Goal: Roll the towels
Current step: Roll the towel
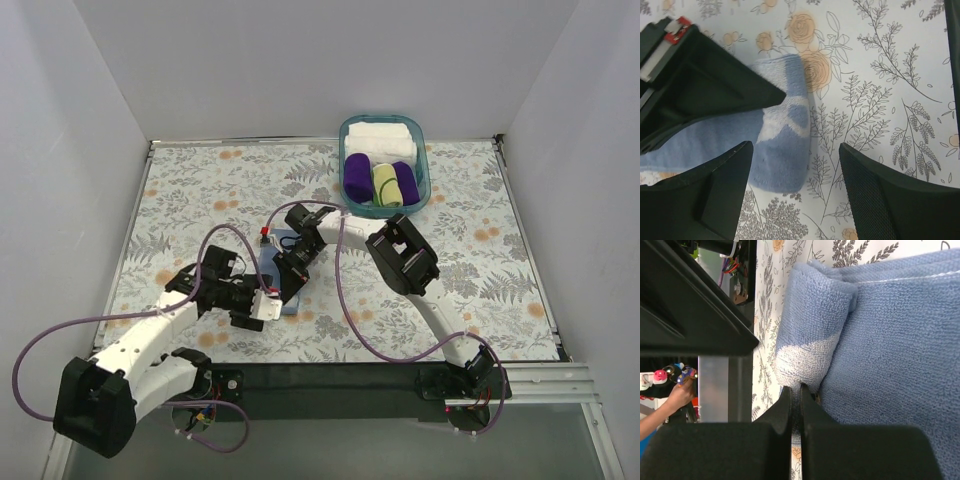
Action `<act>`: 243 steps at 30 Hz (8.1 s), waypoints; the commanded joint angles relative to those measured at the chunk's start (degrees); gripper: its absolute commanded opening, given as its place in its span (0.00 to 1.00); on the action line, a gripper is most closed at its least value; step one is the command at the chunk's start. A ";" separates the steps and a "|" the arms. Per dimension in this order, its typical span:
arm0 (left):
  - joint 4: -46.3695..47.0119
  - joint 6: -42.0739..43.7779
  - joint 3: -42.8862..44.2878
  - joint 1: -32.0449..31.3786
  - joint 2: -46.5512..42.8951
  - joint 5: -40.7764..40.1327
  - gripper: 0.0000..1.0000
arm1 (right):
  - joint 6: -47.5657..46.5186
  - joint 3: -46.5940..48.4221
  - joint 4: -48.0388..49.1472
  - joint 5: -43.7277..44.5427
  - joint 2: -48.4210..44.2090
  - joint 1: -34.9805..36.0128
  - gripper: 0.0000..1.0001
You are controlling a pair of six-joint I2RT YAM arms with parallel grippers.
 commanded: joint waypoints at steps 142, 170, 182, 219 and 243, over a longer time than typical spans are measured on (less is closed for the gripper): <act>3.29 -14.63 -3.84 -19.54 10.72 -21.50 0.00 | 2.79 1.33 -7.40 12.97 0.56 -5.05 0.50; -26.95 2.59 36.23 8.84 60.98 5.48 0.01 | -6.07 -38.03 30.83 32.73 -43.39 -2.00 0.58; -28.18 5.32 41.95 9.99 68.82 2.50 0.08 | -21.27 -39.98 45.69 47.87 -37.25 10.76 0.65; -1.12 0.75 15.95 28.74 16.46 9.99 0.55 | 2.17 -10.99 5.18 12.63 -7.46 1.54 0.01; 18.66 -5.75 -1.03 -8.81 13.61 -14.63 0.53 | 6.75 -1.31 -0.27 10.33 4.33 -2.86 0.01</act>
